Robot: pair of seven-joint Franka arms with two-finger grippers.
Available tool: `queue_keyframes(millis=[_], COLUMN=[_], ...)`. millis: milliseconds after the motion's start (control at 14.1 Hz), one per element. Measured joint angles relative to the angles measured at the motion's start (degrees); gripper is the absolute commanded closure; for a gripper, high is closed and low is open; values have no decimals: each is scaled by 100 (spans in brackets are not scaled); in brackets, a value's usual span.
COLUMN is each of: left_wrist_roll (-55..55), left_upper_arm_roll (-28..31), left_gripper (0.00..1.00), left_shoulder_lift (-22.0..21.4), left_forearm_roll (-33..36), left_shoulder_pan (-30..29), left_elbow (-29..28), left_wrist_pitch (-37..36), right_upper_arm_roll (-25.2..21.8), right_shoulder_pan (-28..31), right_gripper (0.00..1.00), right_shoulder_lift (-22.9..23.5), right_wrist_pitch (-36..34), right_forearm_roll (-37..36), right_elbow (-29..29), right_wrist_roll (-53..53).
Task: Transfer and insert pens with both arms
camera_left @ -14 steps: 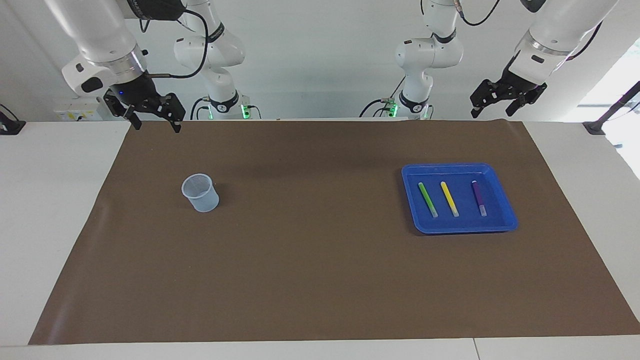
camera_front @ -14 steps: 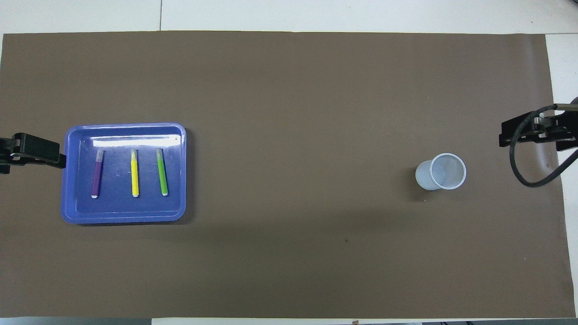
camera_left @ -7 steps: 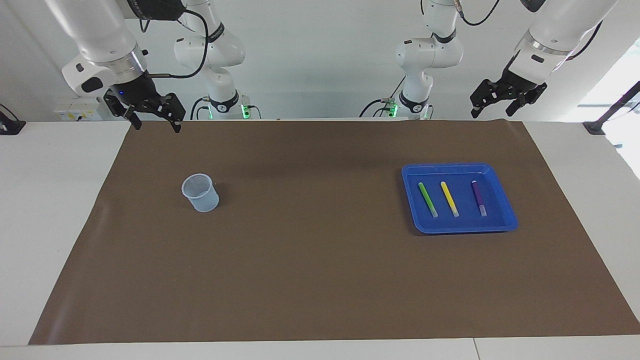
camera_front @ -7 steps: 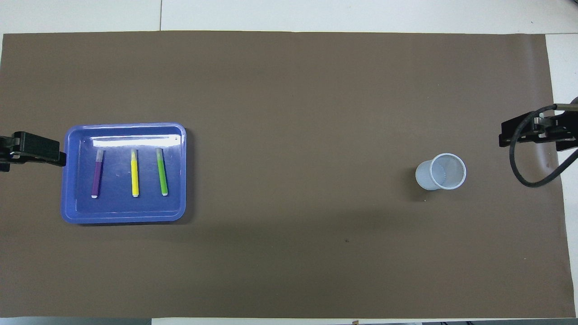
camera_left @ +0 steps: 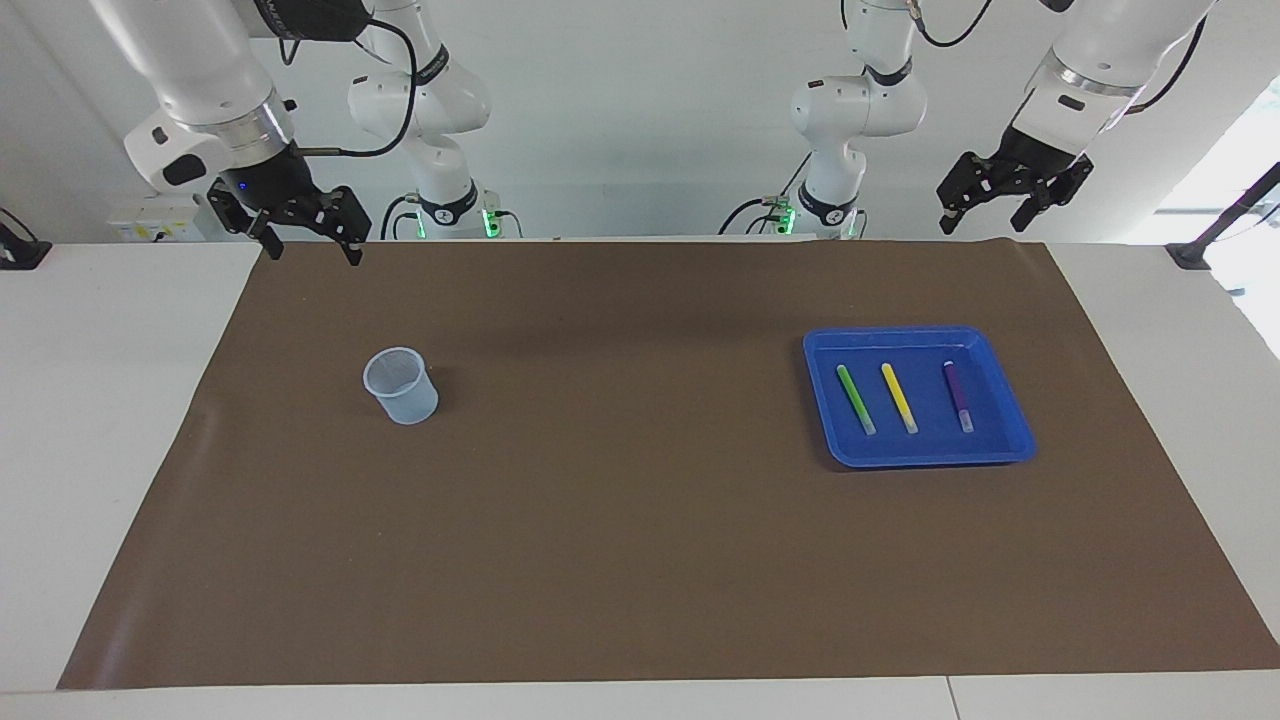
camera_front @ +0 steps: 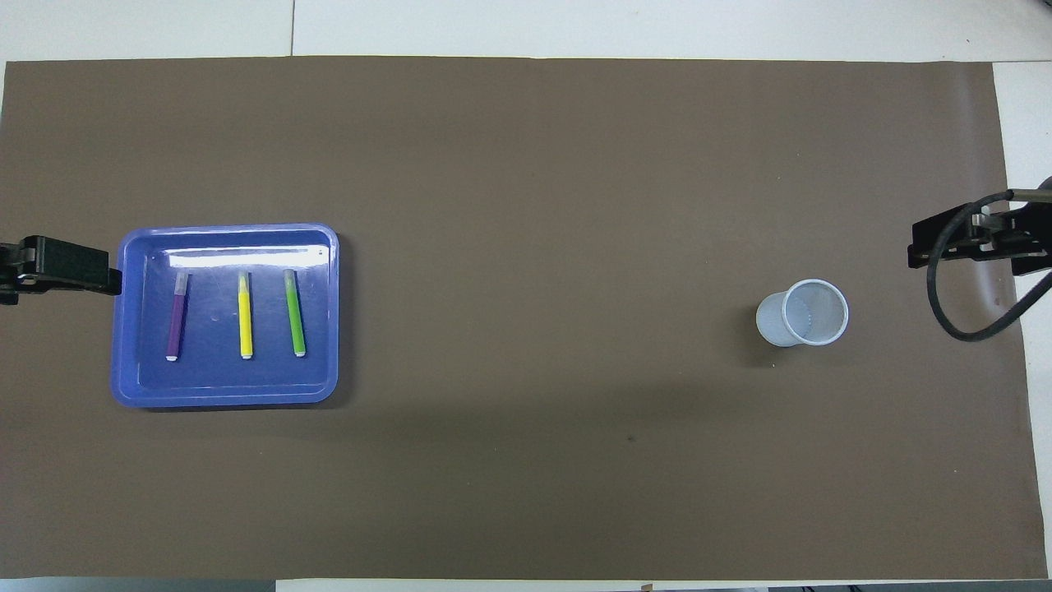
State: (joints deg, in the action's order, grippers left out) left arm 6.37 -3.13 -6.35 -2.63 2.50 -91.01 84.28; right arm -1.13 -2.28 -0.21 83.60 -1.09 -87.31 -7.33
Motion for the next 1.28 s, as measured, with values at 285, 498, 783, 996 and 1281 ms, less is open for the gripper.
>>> queue_keyframes(millis=[285, 498, 783, 996, 1281], left_wrist_roll=[177, 148, -791, -1715, -2715], left_upper_arm_roll=[30, 36, 52, 63, 66], left_gripper=[0, 0, 0, 0, 5], left_shoulder_lift=[-190, -252, -218, -123, 463], left_forearm_roll=[0, 7, 9, 8, 8], left_shoulder_pan=[-31, -111, -569, -911, -1152], left_elbow=[-173, -408, -1272, -2120, -2673], left_wrist_pitch=[27, 403, 1235, 2150, 3139], right_upper_arm_roll=[0, 6, -4, -8, -19], right_shoulder_pan=[0, -5, 6, 27, 41], right_gripper=[0, 0, 0, 0, 0], right_shoulder_lift=[0, 0, -7, -9, -9], right_wrist_pitch=[0, 0, 0, 0, 0], right_forearm_roll=[0, 2, 2, 2, 2], right_elbow=[0, 0, 0, 0, 0], right_wrist_roll=[0, 0, 0, 0, 0])
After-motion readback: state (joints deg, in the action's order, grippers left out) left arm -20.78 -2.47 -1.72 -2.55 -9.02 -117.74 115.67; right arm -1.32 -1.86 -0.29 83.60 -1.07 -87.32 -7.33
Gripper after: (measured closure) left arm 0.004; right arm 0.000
